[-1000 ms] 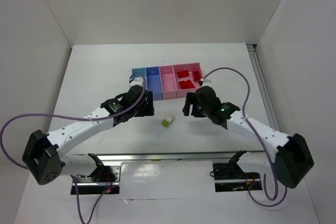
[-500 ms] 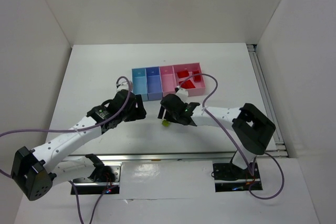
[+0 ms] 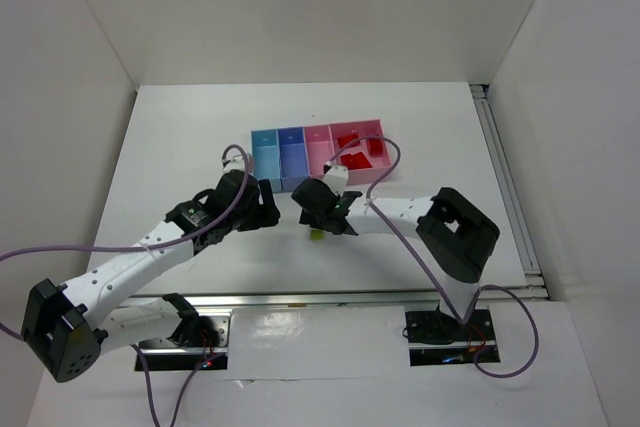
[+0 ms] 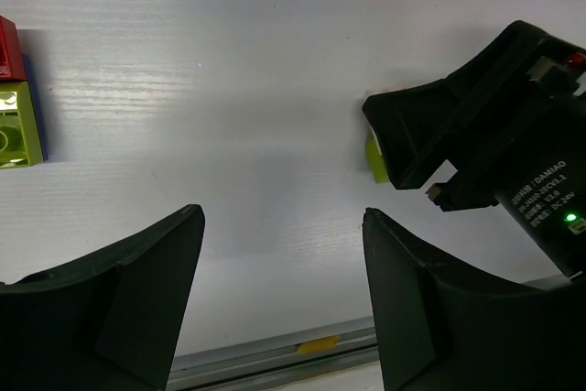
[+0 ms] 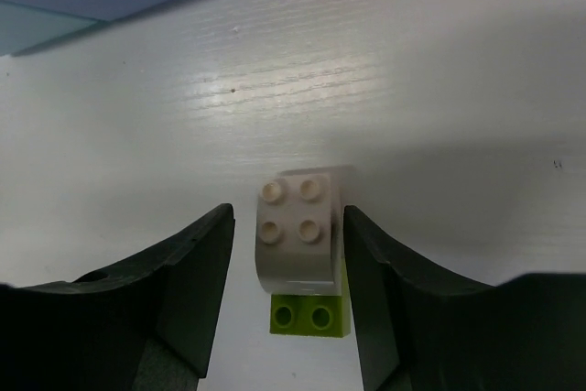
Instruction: Sort the legos into containers by color
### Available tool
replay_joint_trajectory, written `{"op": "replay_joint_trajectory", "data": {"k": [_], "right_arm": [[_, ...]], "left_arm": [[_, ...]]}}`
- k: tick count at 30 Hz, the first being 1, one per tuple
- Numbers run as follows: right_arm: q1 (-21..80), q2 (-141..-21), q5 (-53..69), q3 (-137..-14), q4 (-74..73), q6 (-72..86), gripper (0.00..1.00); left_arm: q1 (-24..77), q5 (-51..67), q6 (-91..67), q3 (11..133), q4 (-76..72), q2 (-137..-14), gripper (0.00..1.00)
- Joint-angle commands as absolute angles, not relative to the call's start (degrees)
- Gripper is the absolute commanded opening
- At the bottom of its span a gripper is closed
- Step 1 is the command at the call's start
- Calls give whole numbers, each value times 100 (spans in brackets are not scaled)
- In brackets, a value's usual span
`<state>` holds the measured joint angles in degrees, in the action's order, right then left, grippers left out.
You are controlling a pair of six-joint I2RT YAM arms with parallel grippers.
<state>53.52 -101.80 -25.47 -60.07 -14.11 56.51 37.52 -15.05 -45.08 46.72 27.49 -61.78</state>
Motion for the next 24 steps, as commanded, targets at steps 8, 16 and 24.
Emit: {"op": "replay_joint_trajectory", "data": {"k": [8, 16, 24], "right_arm": [[5590, -10757, -3050, -6688, -1775, 5115, 57], [5643, -10758, -3287, -6750, -1995, 5115, 39], [5572, -10222, -3113, -6645, -2039, 4667, 23]], "left_arm": [[3709, -1415, -4368, 4667, 2558, -6170, 81], [3604, -1354, -4307, 4614, 2505, -6117, 81], [3604, -1248, -4167, 4729, 2505, -6117, 81]]}}
